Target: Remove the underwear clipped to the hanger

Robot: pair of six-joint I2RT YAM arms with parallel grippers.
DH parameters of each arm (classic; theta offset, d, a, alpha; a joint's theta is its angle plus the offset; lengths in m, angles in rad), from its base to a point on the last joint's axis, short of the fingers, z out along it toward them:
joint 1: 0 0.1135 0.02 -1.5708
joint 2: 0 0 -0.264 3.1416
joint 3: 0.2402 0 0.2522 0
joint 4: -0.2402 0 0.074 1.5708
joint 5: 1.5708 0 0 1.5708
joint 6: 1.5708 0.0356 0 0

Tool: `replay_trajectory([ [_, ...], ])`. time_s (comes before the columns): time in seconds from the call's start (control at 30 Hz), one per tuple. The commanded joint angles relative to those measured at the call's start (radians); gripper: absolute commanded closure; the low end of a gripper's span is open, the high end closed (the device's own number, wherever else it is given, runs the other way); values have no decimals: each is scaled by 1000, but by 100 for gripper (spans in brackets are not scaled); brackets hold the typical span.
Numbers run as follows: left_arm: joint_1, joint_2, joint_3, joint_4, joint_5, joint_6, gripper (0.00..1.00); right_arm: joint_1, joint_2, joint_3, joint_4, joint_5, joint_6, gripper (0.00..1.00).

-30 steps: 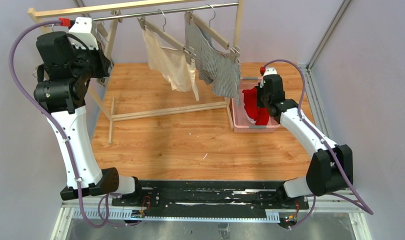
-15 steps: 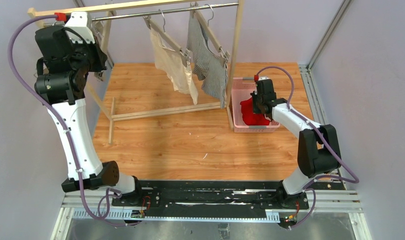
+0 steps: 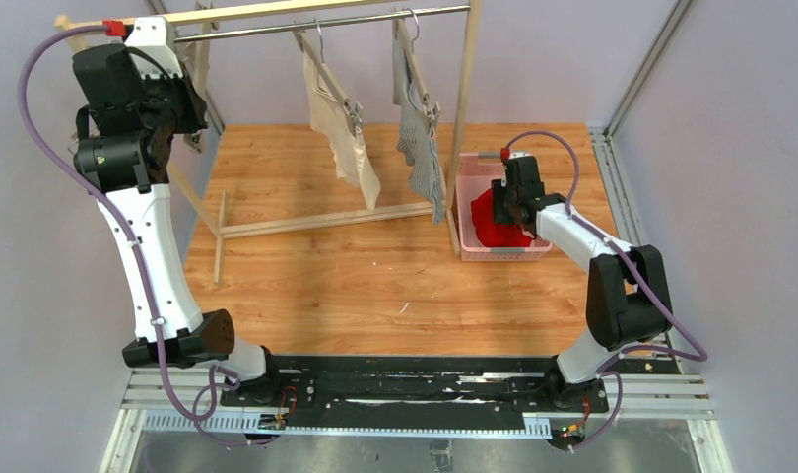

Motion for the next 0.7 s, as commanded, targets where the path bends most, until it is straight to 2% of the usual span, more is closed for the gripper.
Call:
replay_trajectory([
  [0.0,12,-44,-31,55,-52,3,77,-13,0,12,-27,10,7,54],
  [0.1,11,-76,-37,58,-88,3,67,-13,-8,20,-36,9,6,48],
  [0.2,12,-112,-41,64,-104,-2,59,-13,-36,25,-41,-6,5,46],
  [0.47,11,-208,-51,54,-189,8,54,-11,-162,10,-49,-13,-19,46],
  [0.67,12,-276,-43,39,-256,21,55,4,-269,-9,-49,12,-28,45],
])
